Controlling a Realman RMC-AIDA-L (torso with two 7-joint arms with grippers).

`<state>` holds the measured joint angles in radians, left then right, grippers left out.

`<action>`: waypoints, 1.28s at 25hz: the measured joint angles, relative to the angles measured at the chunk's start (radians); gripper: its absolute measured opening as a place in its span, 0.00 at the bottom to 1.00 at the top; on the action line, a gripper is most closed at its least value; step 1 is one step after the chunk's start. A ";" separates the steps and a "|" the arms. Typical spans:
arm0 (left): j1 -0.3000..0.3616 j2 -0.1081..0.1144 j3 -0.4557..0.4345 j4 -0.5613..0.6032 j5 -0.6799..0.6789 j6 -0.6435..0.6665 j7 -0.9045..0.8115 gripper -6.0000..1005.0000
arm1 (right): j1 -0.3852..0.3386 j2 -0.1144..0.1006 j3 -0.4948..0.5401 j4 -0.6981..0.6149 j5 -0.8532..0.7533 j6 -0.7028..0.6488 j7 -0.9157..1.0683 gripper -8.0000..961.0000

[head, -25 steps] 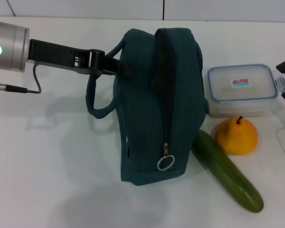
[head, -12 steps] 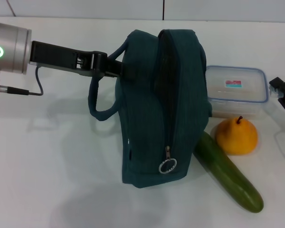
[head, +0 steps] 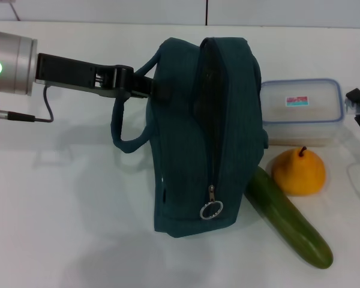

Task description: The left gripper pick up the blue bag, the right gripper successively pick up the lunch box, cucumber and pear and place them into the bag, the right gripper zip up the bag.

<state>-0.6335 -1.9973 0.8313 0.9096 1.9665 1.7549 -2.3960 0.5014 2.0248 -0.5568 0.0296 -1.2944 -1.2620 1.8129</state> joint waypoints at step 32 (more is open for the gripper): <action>-0.011 -0.011 -0.001 0.003 0.000 -0.005 0.015 0.06 | -0.065 0.003 0.029 0.062 0.109 -0.156 0.308 0.11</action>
<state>-0.6443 -2.0081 0.8305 0.9127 1.9666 1.7502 -2.3809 0.4359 2.0279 -0.5275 0.0916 -1.1850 -1.4184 2.1207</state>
